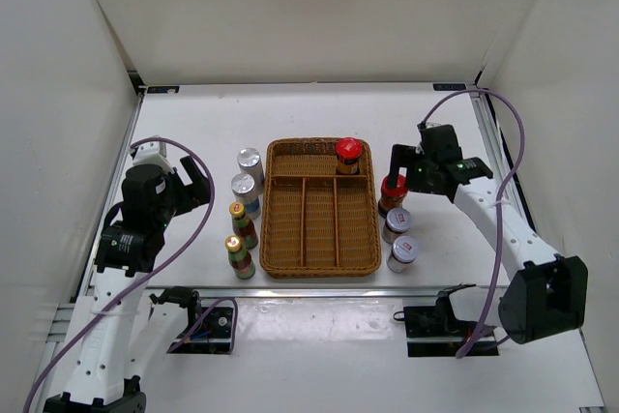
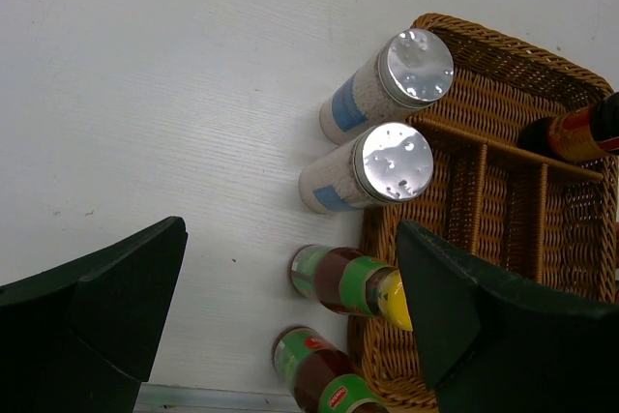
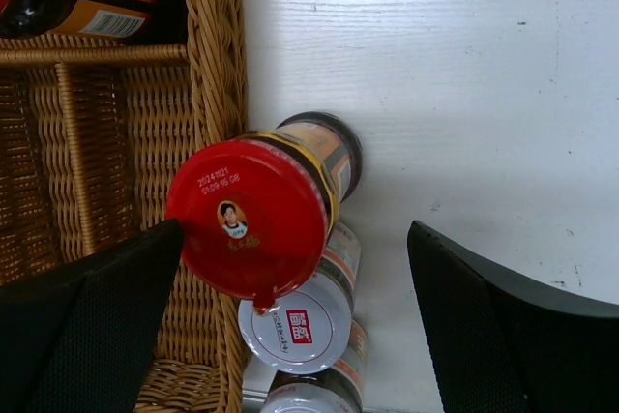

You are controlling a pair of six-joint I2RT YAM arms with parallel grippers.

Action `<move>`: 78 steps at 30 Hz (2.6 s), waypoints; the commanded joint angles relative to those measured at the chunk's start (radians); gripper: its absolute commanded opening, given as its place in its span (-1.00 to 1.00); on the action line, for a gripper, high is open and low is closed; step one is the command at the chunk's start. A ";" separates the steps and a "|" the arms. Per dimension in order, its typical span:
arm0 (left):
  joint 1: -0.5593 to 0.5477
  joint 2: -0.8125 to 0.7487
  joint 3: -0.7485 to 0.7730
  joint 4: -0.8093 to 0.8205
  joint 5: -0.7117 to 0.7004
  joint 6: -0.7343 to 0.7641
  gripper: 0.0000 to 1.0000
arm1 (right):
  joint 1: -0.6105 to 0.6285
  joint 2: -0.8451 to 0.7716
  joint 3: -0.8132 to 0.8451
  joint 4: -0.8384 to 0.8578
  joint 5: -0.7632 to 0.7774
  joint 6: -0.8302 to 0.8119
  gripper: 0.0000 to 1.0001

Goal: Organize the condiment bottles

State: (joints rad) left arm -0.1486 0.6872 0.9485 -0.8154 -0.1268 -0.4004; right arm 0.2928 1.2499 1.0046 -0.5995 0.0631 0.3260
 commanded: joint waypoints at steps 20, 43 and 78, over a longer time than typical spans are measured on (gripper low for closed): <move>-0.002 0.006 0.004 0.012 0.015 0.008 1.00 | 0.022 0.012 0.008 0.056 -0.026 -0.030 1.00; -0.002 0.015 0.004 0.012 0.006 0.008 1.00 | 0.115 0.059 0.132 0.020 0.244 -0.051 -0.34; -0.002 -0.012 0.004 0.012 0.042 0.008 1.00 | 0.528 1.080 1.764 -0.442 0.303 -0.179 -1.00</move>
State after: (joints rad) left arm -0.1486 0.6849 0.9485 -0.8150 -0.1028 -0.4004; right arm 0.8207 2.3356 2.6762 -1.0409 0.3614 0.1238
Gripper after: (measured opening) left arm 0.999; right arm 0.729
